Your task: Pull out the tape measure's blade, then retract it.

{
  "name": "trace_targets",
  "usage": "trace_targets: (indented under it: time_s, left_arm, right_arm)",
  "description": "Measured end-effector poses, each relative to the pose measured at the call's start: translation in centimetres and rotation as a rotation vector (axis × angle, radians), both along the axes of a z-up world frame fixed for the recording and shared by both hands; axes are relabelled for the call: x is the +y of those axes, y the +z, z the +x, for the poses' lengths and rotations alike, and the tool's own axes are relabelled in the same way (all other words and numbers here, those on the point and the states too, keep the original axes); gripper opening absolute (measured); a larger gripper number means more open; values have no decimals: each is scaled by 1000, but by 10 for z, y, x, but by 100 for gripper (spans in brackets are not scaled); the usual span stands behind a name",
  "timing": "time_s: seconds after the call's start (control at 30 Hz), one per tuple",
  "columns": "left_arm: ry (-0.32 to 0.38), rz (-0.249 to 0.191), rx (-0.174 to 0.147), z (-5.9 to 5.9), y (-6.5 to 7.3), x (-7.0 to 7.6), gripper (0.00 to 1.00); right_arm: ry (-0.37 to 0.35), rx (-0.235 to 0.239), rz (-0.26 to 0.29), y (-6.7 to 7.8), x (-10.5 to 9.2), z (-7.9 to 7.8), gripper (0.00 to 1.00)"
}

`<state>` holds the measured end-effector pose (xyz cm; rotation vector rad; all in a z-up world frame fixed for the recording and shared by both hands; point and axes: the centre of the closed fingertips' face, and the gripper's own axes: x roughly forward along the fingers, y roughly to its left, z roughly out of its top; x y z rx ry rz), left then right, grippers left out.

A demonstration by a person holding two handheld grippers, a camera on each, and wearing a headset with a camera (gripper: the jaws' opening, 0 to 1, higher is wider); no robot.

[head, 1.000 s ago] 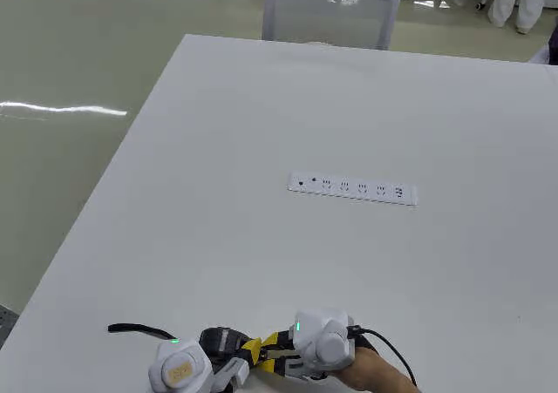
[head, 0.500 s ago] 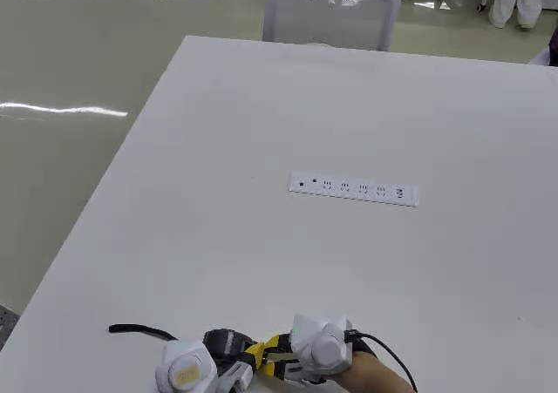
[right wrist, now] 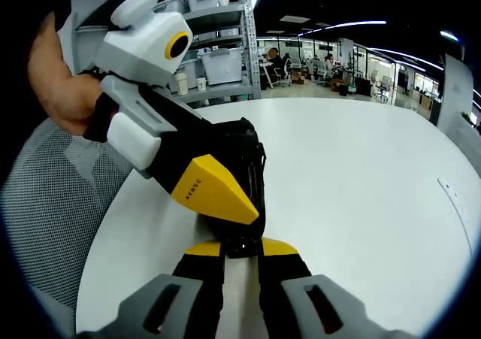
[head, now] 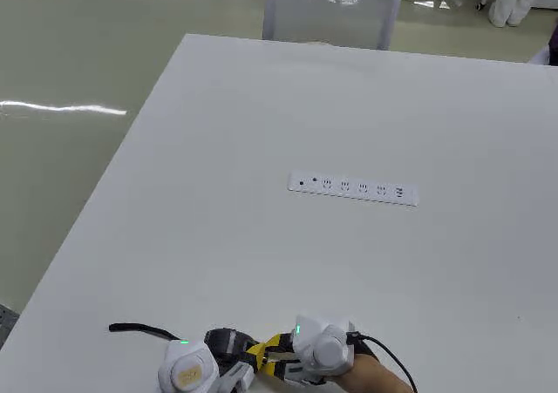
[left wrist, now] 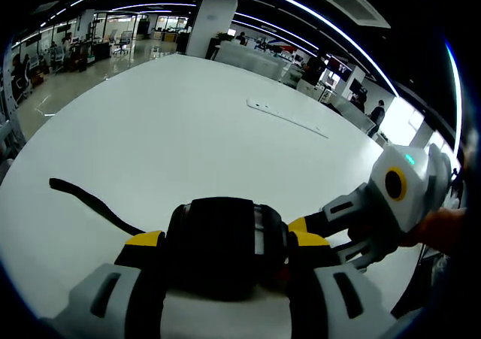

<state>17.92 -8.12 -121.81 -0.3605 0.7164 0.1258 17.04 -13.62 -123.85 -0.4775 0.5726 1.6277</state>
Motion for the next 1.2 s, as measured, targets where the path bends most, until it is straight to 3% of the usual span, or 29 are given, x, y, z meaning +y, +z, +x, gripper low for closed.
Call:
trace_targets:
  time_s: [0.3,0.57,0.77,0.93,1.2]
  left_arm:
    - [-62,38,12,-2,0,-3,64]
    - [-138,49,-3,-3,5,-8,68]
    - [-236,118,-29,-2,14,-10,68]
    - [-317,179,-31,-3,20,-13,69]
    - [-404,180,-40,-7,25,-15,71]
  right_arm:
    - [-20,-12,0,3,-3,2,22]
    - [-28,-24,-9,9,-11,-2,28]
    - [-55,-32,-5,17,-16,-1,31]
    - [-97,-32,0,29,-21,0,33]
    - [-152,-15,-20,38,-34,-5,38]
